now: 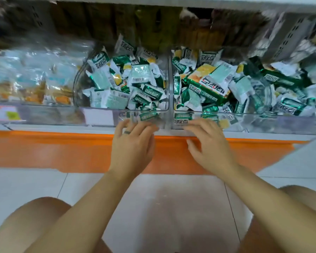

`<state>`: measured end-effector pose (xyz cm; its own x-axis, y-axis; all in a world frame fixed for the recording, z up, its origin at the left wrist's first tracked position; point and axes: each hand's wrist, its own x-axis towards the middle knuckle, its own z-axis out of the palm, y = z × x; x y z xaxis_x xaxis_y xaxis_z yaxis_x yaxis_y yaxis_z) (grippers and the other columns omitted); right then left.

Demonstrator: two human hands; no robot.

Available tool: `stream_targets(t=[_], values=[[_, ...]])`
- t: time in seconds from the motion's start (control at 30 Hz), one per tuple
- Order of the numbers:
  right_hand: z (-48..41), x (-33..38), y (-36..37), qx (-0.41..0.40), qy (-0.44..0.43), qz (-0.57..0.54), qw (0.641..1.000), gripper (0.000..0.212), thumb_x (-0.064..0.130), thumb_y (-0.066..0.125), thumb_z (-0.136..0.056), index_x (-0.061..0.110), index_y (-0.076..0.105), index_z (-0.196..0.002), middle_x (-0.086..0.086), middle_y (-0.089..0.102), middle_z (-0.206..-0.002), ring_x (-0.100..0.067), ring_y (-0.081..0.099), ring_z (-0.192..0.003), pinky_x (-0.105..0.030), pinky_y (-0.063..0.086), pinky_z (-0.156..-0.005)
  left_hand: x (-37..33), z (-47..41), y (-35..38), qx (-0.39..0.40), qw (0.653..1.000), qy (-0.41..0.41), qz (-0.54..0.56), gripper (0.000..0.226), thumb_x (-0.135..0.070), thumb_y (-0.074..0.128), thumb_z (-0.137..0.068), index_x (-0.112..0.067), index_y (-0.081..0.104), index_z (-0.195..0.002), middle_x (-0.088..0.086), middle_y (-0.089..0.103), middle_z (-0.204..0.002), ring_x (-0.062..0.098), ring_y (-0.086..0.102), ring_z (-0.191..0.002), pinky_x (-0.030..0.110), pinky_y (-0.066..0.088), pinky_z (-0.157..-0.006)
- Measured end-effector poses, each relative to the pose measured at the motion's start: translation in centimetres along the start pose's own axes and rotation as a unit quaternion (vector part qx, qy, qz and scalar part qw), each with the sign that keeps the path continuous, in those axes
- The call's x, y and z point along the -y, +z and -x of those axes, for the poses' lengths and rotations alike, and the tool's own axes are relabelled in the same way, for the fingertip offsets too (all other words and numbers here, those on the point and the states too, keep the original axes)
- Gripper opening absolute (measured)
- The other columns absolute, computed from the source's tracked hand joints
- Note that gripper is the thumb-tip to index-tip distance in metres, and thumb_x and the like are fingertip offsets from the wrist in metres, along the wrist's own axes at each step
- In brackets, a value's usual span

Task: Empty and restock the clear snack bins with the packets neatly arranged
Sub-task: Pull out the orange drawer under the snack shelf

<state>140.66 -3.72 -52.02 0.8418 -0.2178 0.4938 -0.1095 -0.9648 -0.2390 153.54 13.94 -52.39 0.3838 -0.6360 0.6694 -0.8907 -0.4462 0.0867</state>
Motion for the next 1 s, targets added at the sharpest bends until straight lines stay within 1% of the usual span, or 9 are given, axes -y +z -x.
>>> stream_targets(t=[0.17,0.33,0.4,0.47,0.53,0.67,0.83,0.9,1.0], values=[[2.4,1.6,-0.5,0.164,0.107,0.023,0.98,0.034,0.023,0.059,-0.09,0.02,0.061,-0.123,0.002,0.06,-0.123,-0.02,0.05,-0.118,-0.029,0.036,-0.098,-0.7,2.5,-1.2,0.034,0.999,-0.017,-0.004,0.022,-0.013,0.054,-0.085,-0.017,0.072,-0.097,0.0,0.073,-0.089,0.023,0.068,-0.076,0.044,0.042,-0.098],[2.8,0.9,1.7,0.182,0.27,-0.12,0.938,0.039,0.022,0.063,-0.089,0.017,0.058,-0.127,-0.001,0.062,-0.124,-0.017,0.056,-0.117,-0.031,0.043,-0.098,-0.8,3.5,0.0,0.119,0.99,-0.053,-0.053,0.033,-0.012,0.061,-0.078,-0.013,0.068,-0.11,0.007,0.073,-0.094,0.03,0.068,-0.086,0.053,0.042,-0.099],[2.5,0.1,2.4,0.184,0.353,-0.198,0.896,0.044,0.02,0.063,-0.09,0.012,0.053,-0.131,-0.006,0.061,-0.125,-0.019,0.057,-0.115,-0.031,0.043,-0.099,-1.3,3.9,0.6,0.193,0.974,-0.08,-0.084,0.047,-0.012,0.069,-0.076,-0.014,0.062,-0.122,0.01,0.069,-0.11,0.032,0.064,-0.103,0.059,0.035,-0.104],[2.4,-0.8,3.0,0.181,0.415,-0.27,0.85,0.05,0.022,0.062,-0.091,0.011,0.047,-0.137,-0.008,0.059,-0.129,-0.021,0.055,-0.116,-0.036,0.043,-0.102,-2.1,4.8,1.0,0.269,0.951,-0.109,-0.104,0.055,-0.019,0.062,-0.084,-0.018,0.048,-0.138,0.007,0.055,-0.136,0.03,0.049,-0.126,0.058,0.02,-0.112],[2.4,-1.6,3.5,0.161,0.476,-0.34,0.795,0.057,0.024,0.061,-0.092,0.013,0.037,-0.143,-0.008,0.054,-0.135,-0.023,0.053,-0.12,-0.043,0.043,-0.103,-2.4,5.8,1.7,0.291,0.941,-0.131,-0.114,0.06,-0.026,0.057,-0.089,-0.02,0.037,-0.146,0.004,0.041,-0.149,0.028,0.036,-0.137,0.056,0.012,-0.114],[1.9,-2.6,4.6,0.082,0.58,-0.514,0.627,0.06,0.017,0.058,-0.094,0.011,0.029,-0.146,-0.011,0.05,-0.137,-0.025,0.053,-0.119,-0.041,0.048,-0.095,-1.5,6.4,2.7,0.301,0.938,-0.123,-0.124,0.069,-0.025,0.082,-0.066,-0.015,0.058,-0.13,0.009,0.055,-0.138,0.032,0.055,-0.122,0.061,0.037,-0.101],[0.4,-2.4,5.8,-0.05,0.606,-0.659,0.443,0.041,0.01,0.049,-0.098,0.002,0.04,-0.137,-0.014,0.054,-0.125,-0.031,0.051,-0.12,-0.044,0.042,-0.102,1.1,6.0,4.1,0.274,0.952,-0.08,-0.107,0.072,-0.019,0.085,-0.059,-0.014,0.06,-0.127,0.011,0.057,-0.134,0.035,0.057,-0.12,0.062,0.042,-0.095],[0.1,-2.1,5.9,-0.067,0.611,-0.667,0.42,0.034,0.011,0.048,-0.098,0.003,0.043,-0.131,-0.012,0.056,-0.113,-0.03,0.054,-0.112,-0.045,0.042,-0.101,1.9,5.8,4.4,0.277,0.952,-0.076,-0.106,0.068,-0.018,0.08,-0.067,-0.015,0.057,-0.13,0.01,0.054,-0.138,0.035,0.05,-0.127,0.061,0.036,-0.101],[0.3,-1.8,5.9,-0.047,0.628,-0.635,0.448,0.012,0.012,0.05,-0.098,0.007,0.05,-0.108,-0.012,0.058,-0.109,-0.025,0.058,-0.099,-0.043,0.046,-0.097,2.7,5.4,4.5,0.266,0.956,-0.071,-0.103,0.065,-0.016,0.078,-0.068,-0.014,0.057,-0.13,0.011,0.055,-0.136,0.036,0.052,-0.125,0.061,0.036,-0.101]])
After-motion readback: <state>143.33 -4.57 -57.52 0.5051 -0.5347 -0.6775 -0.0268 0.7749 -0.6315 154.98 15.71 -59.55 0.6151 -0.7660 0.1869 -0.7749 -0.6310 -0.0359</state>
